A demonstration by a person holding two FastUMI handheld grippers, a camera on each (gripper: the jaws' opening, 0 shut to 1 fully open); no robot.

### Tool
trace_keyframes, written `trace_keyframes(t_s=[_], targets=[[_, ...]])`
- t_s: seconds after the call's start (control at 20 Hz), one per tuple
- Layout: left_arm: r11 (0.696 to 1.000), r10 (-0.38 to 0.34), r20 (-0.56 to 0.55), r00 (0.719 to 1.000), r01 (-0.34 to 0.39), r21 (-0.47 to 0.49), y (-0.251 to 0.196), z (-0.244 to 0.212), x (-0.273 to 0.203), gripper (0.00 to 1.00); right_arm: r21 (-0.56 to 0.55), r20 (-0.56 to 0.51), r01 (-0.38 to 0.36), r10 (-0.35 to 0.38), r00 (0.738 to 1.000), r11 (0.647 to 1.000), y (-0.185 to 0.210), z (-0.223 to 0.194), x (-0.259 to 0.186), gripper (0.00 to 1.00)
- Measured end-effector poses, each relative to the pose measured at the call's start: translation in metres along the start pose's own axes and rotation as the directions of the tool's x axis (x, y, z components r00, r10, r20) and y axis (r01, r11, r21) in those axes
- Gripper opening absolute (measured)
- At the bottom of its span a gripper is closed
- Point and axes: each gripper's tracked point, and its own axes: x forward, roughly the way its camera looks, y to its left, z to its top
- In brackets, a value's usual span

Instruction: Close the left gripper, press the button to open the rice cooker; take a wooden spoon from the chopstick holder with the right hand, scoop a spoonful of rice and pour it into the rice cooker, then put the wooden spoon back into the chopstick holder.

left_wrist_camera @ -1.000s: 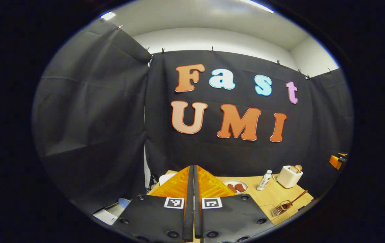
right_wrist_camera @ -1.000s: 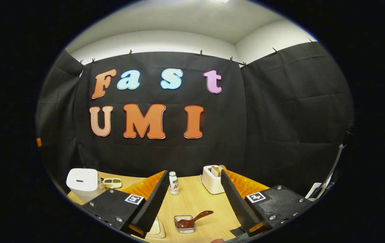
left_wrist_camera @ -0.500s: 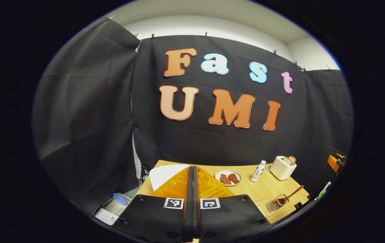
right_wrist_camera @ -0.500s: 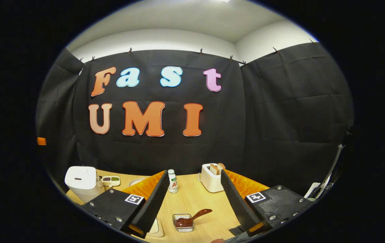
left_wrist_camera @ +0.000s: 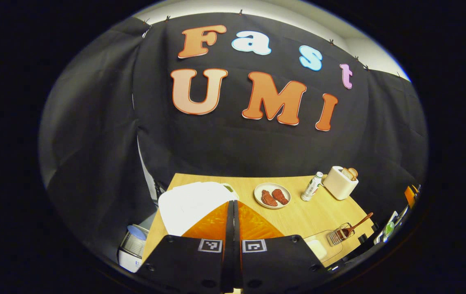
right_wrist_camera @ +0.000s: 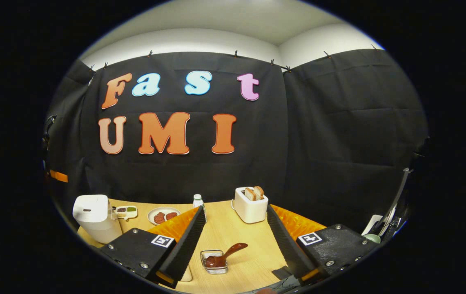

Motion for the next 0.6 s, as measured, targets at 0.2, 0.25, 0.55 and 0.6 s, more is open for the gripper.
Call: trace_keyframes(t_s=[0.2,0.25,0.55,0.6], targets=[[1.0,-0.003,-0.09,0.996,0.002,-0.017,0.004,-0.03,0.037,0.04,-0.009,-0.022,0.051,-0.051,0.998,0.999,-0.016,-0.008,-0.001,0.95],[1.0,-0.006,-0.113,0.994,0.004,-0.024,0.006,-0.037,0.043,0.04,-0.01,-0.025,0.058,-0.059,0.998,0.998,-0.019,-0.009,-0.001,0.95],[0.997,0.0,-0.209,0.978,-0.017,-0.078,0.013,-0.077,0.076,0.04,-0.033,-0.046,0.099,-0.1,0.994,0.995,-0.033,-0.014,0.0,0.95],[0.997,0.005,-0.218,0.976,-0.023,-0.079,0.015,-0.08,0.079,0.05,-0.036,-0.049,0.103,-0.104,0.993,0.994,-0.034,-0.015,0.0,0.94]])
